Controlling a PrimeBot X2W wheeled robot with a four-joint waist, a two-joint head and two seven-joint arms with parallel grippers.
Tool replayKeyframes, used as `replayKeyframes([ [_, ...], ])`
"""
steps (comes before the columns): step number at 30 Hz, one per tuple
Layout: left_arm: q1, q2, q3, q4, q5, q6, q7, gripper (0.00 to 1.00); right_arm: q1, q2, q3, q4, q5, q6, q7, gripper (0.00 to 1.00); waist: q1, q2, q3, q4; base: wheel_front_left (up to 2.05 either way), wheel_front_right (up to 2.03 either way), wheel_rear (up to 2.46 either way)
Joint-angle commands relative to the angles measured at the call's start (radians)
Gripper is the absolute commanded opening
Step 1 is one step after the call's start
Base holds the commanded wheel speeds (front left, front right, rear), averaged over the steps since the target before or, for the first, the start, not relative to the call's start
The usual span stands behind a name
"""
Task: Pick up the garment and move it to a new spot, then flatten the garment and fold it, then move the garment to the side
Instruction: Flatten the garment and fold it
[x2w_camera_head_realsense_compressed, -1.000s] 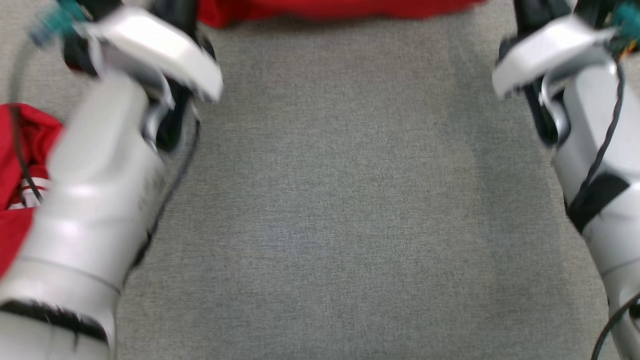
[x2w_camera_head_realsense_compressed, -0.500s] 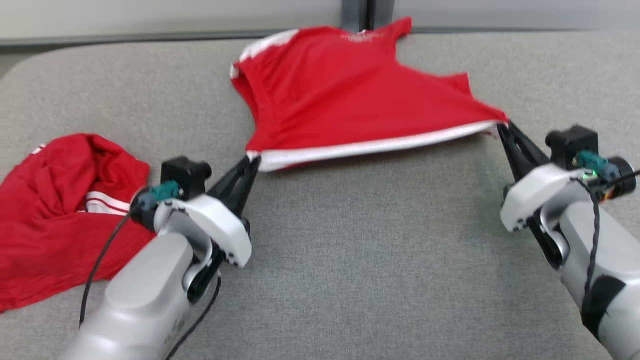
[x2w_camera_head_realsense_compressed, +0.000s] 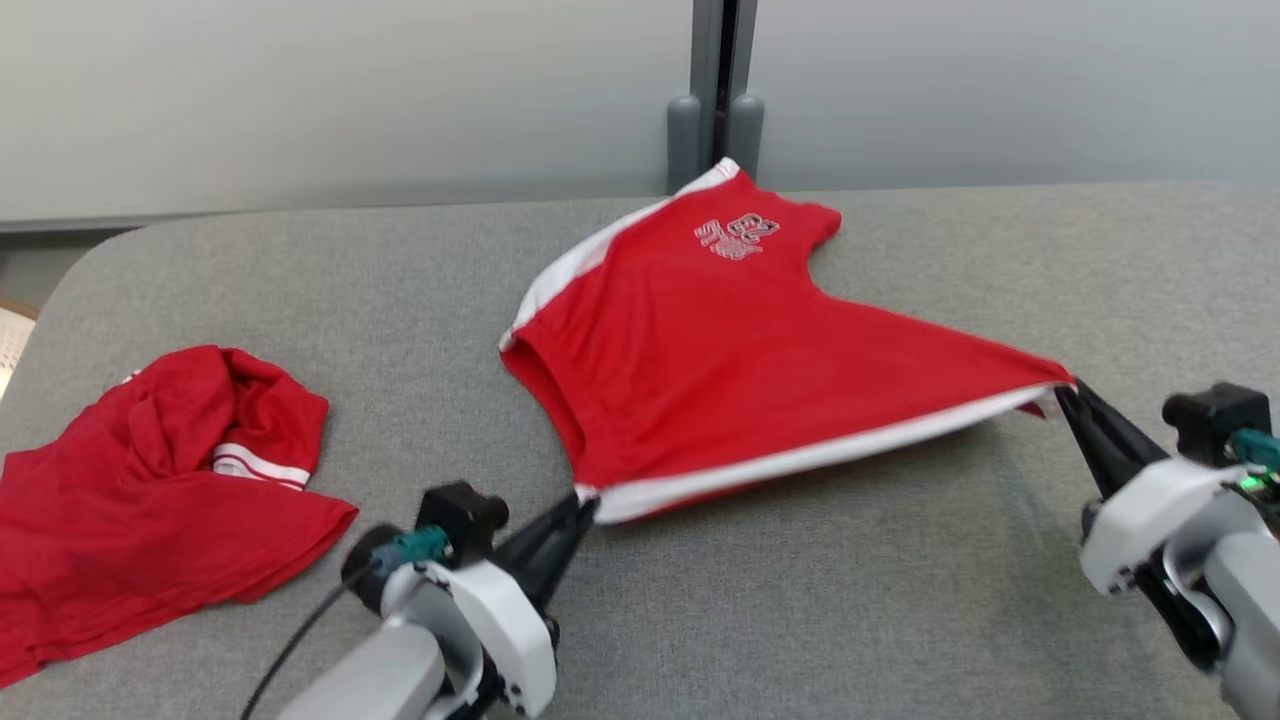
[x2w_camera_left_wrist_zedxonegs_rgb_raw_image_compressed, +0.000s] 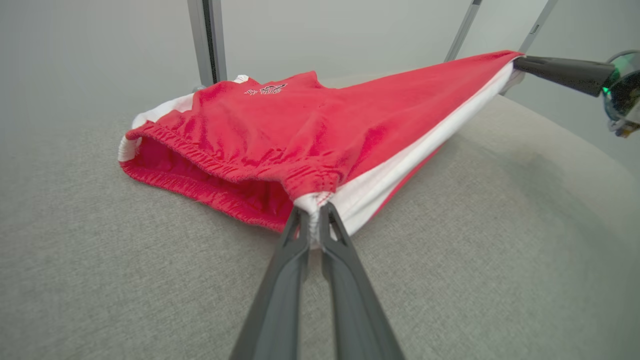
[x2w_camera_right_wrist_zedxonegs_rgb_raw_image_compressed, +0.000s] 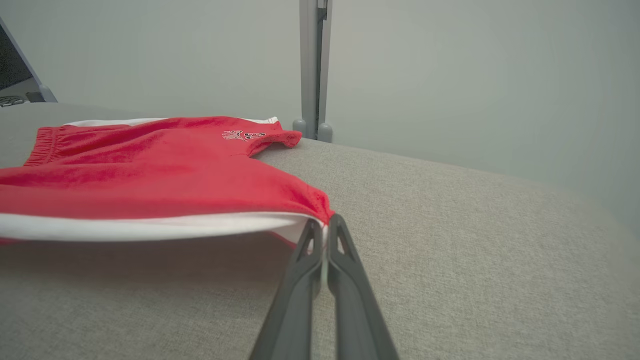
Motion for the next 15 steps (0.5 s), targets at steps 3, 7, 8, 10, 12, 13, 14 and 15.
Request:
replayKeyframes([
  [3,0.052,0.021,-0.023,-0.034,-0.035,0.000,0.038,0.00,0.064,-0.072,0.025,-0.055,0.026,-0.002,0.015,0.00,0.0000,0.0000,-0.031,-0.012,0.00,0.00,0.00],
  [7,0.101,0.053,-0.050,-0.093,-0.057,0.000,0.084,0.00,0.134,-0.144,0.035,-0.112,0.034,-0.003,0.029,0.00,0.0000,0.0000,-0.048,-0.014,0.00,0.00,0.00],
  [8,0.115,0.060,-0.056,-0.110,-0.061,0.000,0.096,0.00,0.153,-0.161,0.034,-0.127,0.038,-0.003,0.037,0.00,0.0000,0.0000,-0.052,-0.015,0.00,0.00,0.00],
  [10,0.142,0.075,-0.068,-0.146,-0.070,0.001,0.120,0.00,0.188,-0.194,0.033,-0.160,0.041,-0.003,0.052,0.00,0.0000,0.0000,-0.060,-0.019,0.00,0.00,0.00],
  [12,0.170,0.095,-0.080,-0.186,-0.082,0.006,0.152,0.00,0.229,-0.216,0.027,-0.191,0.042,-0.003,0.069,0.00,0.0000,0.0000,-0.063,-0.024,0.00,0.00,0.00],
  [13,0.183,0.106,-0.086,-0.209,-0.090,0.008,0.169,0.00,0.249,-0.229,0.024,-0.208,0.037,-0.003,0.079,0.00,0.0000,0.0000,-0.061,-0.025,0.00,0.00,0.00],
  [14,0.194,0.116,-0.089,-0.233,-0.096,0.011,0.186,0.00,0.266,-0.242,0.016,-0.226,0.033,-0.003,0.084,0.00,0.0000,0.0000,-0.058,-0.024,0.00,0.00,0.00],
  [15,0.205,0.126,-0.092,-0.257,-0.105,0.015,0.204,0.00,0.285,-0.254,0.006,-0.243,0.033,-0.003,0.091,0.00,0.0000,0.0000,-0.056,-0.023,0.00,0.00,0.00],
])
